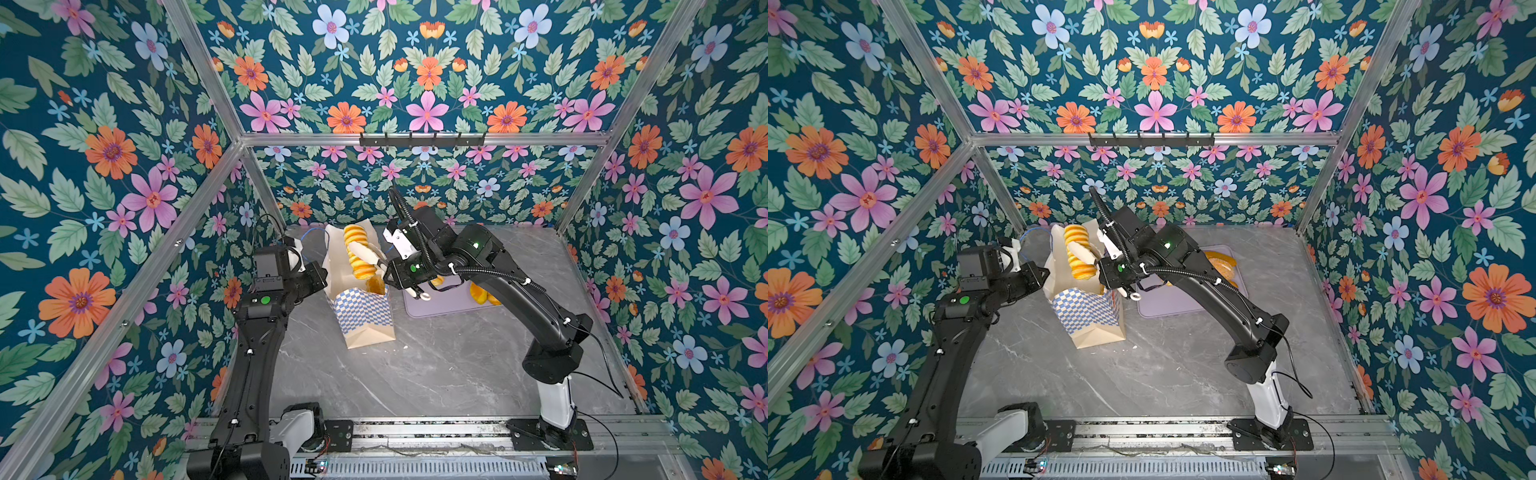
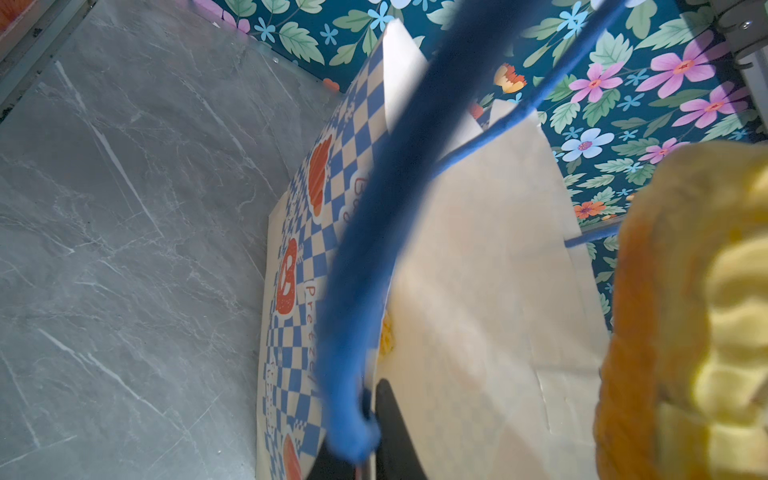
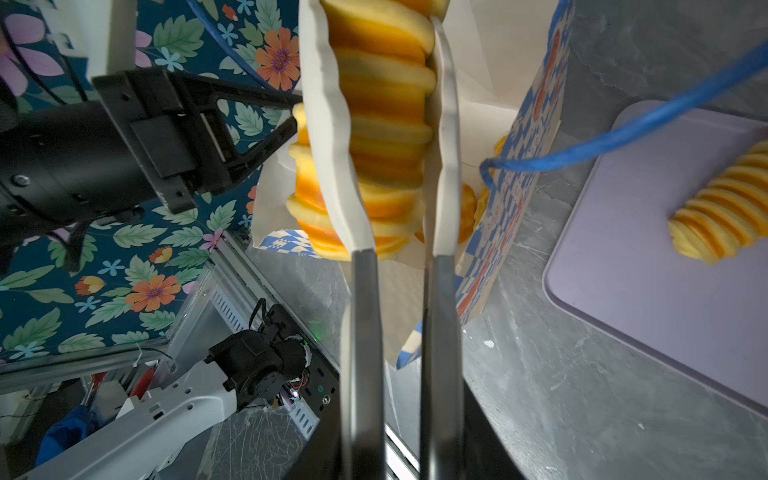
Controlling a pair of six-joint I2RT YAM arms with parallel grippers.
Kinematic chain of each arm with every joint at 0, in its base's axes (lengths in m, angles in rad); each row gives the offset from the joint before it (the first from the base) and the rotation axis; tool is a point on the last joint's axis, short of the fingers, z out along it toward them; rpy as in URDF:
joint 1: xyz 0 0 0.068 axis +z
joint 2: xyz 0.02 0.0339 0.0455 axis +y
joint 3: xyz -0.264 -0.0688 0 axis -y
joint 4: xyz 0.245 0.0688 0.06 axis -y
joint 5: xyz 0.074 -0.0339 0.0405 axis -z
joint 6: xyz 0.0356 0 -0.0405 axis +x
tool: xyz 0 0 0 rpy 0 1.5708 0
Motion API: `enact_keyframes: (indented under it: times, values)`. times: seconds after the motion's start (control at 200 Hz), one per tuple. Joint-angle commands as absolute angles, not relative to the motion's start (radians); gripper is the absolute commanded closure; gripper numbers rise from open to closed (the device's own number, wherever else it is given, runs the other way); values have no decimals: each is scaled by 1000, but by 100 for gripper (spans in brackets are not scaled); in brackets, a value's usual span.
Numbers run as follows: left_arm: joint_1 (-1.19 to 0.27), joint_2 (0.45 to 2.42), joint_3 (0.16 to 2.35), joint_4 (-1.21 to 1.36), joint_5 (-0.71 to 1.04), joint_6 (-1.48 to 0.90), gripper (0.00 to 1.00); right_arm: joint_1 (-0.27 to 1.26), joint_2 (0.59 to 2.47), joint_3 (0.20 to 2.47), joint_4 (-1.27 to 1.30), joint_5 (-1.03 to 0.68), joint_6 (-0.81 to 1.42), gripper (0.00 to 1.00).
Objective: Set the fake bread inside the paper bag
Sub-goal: 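Swing the held roll with the right gripper over the bag opening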
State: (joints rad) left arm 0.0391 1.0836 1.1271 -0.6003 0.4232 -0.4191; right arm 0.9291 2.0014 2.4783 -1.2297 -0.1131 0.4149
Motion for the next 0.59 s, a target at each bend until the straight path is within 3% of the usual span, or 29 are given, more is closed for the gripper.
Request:
enact_keyframes:
  times: [0.0,0.59]
  values:
    - [40,1082,1125,-595,428,-417,87,932,2008,2479,-1233,-95,405,65]
    - [40,1079,1123,-595,426,-419,87,942,2008,2488,-1240,-87,399,55]
